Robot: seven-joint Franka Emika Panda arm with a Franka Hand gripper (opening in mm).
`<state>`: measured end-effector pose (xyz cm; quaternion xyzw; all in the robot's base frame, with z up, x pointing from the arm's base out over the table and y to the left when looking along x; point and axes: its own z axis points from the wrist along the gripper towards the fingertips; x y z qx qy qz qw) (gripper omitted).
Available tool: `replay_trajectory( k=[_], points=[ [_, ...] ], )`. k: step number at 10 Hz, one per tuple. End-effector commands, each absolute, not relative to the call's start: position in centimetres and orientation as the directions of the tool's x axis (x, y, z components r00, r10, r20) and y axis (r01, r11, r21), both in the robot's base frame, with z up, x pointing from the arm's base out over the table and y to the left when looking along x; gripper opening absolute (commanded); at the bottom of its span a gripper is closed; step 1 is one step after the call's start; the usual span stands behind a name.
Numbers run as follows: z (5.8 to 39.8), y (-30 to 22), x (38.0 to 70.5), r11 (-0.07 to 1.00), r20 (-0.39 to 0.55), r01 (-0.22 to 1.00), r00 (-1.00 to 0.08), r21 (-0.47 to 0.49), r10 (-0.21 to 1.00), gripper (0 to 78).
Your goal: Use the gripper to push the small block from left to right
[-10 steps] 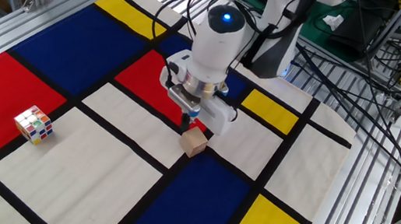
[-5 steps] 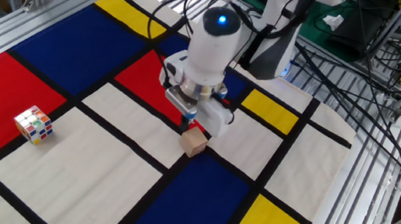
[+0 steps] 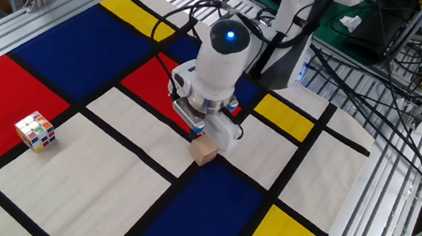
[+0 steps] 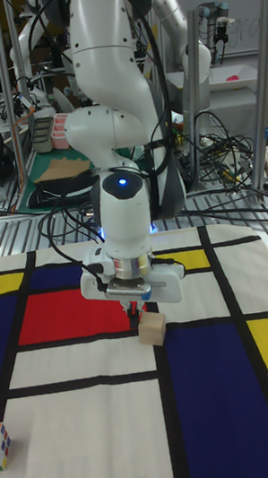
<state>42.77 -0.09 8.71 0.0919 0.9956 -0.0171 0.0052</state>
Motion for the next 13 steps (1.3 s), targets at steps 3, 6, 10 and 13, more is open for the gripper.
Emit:
replay_trajectory(
  k=[3,6,10,13],
  points=[
    [8.8,0.8,42.8,0.979,-0.036,0.203,-0.978,0.007,0.203,0.0],
    [8.9,1.7,42.6,0.979,-0.044,0.202,-0.978,0.006,0.202,0.0],
    [8.7,1.7,42.8,0.978,-0.069,0.209,-0.975,0.01,0.209,0.0],
    [8.7,1.6,42.9,0.99,-0.02,0.131,-0.991,-0.056,0.13,0.0]
  ],
)
